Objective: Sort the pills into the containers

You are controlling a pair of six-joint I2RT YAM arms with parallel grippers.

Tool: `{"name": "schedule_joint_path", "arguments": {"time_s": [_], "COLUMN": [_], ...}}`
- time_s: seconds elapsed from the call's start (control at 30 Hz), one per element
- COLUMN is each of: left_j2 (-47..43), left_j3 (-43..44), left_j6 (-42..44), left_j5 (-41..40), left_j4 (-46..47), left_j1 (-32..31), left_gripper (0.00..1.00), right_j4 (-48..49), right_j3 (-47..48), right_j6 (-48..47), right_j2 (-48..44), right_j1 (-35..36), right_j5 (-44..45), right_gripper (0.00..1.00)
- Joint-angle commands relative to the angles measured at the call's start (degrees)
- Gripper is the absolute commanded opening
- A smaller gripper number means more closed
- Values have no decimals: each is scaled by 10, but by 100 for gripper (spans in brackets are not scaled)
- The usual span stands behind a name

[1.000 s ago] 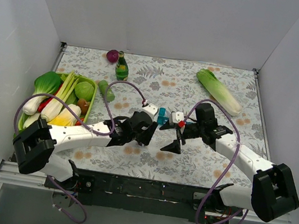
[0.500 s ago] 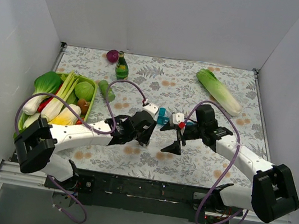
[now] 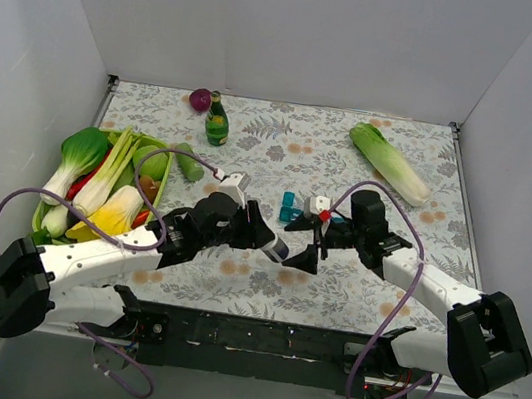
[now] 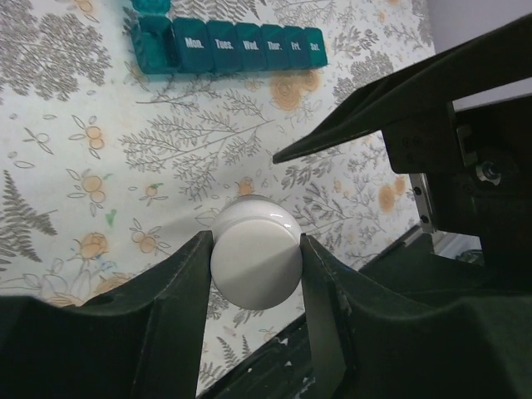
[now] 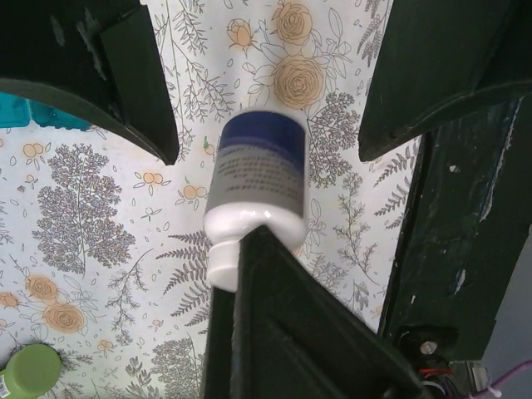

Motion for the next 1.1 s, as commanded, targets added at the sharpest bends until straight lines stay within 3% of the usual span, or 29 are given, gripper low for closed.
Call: {"name": "schedule_joint_path", "arguments": {"time_s": [0.0,0.37,0.53,0.73,0.83,0.9,0.97,1.07], "left_j2": [-16,-38,-42,-46,-46,-45,-50,-75], "left_j3": [-26,-56,-67,-78,-81,-82,-80,-73], "left_j6": [-80,-138,-153,-162,-166,-168,-167,-155], "left_j5": [40,32,32,36,41,46,49,54], "left_j4": [83,148,162,173,178,180,177,159], "left_j1": [2,4,5,6,6,7,9,13], "left_gripper": [8,8,8,8,8,9,16,47], "right_j4": [105,140,139,142,143,131,106,56], "right_j3": [-10,-18,-7,-6,-6,1,3,16], "right_j6": [100,145,156,156,155,131,112,76], "right_j2": [2,39,49,52,51,49,46,33], "right_j1": [-2,18,20,22,24,27,29,29], "right_j5": [1,-1,-14,-36,-51,-73,-80,-84], "right_gripper": [96,90,81,59,40,21,11,4]}}
